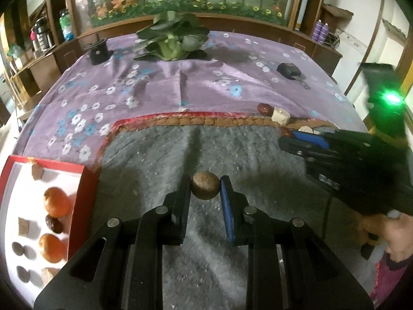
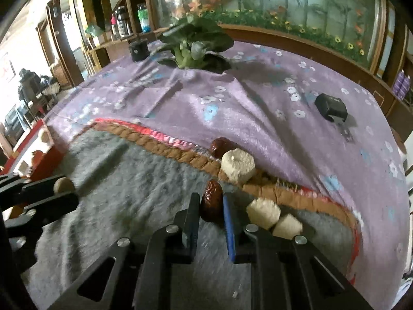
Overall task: Organize fruits
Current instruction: 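Grasp a third kiwi with the left gripper while the right gripper grasps a red date, then carry the kiwi and red date into the tray and open both grippers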
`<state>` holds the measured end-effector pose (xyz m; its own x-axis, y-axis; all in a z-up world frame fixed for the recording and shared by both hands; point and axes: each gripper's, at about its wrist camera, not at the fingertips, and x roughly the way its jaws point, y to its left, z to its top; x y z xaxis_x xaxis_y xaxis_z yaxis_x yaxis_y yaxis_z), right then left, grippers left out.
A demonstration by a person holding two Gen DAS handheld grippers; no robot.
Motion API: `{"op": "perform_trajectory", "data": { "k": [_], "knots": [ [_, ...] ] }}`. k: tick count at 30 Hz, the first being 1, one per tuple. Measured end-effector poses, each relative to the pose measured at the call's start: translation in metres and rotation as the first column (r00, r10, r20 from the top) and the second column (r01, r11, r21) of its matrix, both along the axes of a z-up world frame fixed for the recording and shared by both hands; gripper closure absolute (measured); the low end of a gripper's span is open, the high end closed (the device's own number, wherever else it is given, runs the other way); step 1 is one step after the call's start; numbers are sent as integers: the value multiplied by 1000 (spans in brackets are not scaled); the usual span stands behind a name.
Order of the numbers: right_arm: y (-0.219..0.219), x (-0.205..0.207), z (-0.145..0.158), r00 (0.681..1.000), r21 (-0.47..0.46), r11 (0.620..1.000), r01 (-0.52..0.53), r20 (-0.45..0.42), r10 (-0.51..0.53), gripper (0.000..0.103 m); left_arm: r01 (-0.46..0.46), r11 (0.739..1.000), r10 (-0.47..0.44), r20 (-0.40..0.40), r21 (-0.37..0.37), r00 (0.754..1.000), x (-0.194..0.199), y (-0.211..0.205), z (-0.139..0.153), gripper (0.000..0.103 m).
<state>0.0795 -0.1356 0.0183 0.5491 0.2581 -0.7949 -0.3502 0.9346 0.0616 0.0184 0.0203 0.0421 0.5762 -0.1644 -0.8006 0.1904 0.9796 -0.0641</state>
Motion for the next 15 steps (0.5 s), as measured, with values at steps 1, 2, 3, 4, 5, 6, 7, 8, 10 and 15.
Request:
{"op": "perform_trajectory", "data": {
  "k": [1,2,3,4,5,6,7,8,10,15],
  "knots": [
    [-1,-8,5,1000,15,1000,-5,13,5,86,-5,1000,5,5,2,1000,-3,1,2,81],
    [0,-16,9,1000,21,1000,-12,26,11,86,-11,1000,11,11,5,1000,-5,3,3,81],
    [1,-24,13,999,32,999,-17,37,16,86,-18,1000,18,18,7,1000,-9,5,6,81],
    [2,-32,17,999,51,998,-22,42,20,86,-24,1000,24,22,6,999,-12,7,7,81],
    [3,-41,20,999,77,997,-31,43,27,86,-32,999,31,30,9,999,-16,10,10,81],
    [5,-47,22,998,91,995,-35,45,31,86,-39,999,39,37,14,999,-19,12,12,81],
    [9,-54,24,998,104,994,-43,49,38,86,-46,999,45,43,18,998,-23,14,13,81],
    [13,-61,27,997,117,992,-54,57,47,86,-51,999,50,46,19,998,-26,17,15,81],
    [22,-73,29,996,133,988,-76,61,68,86,-67,998,66,55,19,996,-34,24,19,81],
    [50,-94,37,989,153,978,-140,72,131,86,-115,993,112,84,35,990,-51,46,28,81]
  ]
}}
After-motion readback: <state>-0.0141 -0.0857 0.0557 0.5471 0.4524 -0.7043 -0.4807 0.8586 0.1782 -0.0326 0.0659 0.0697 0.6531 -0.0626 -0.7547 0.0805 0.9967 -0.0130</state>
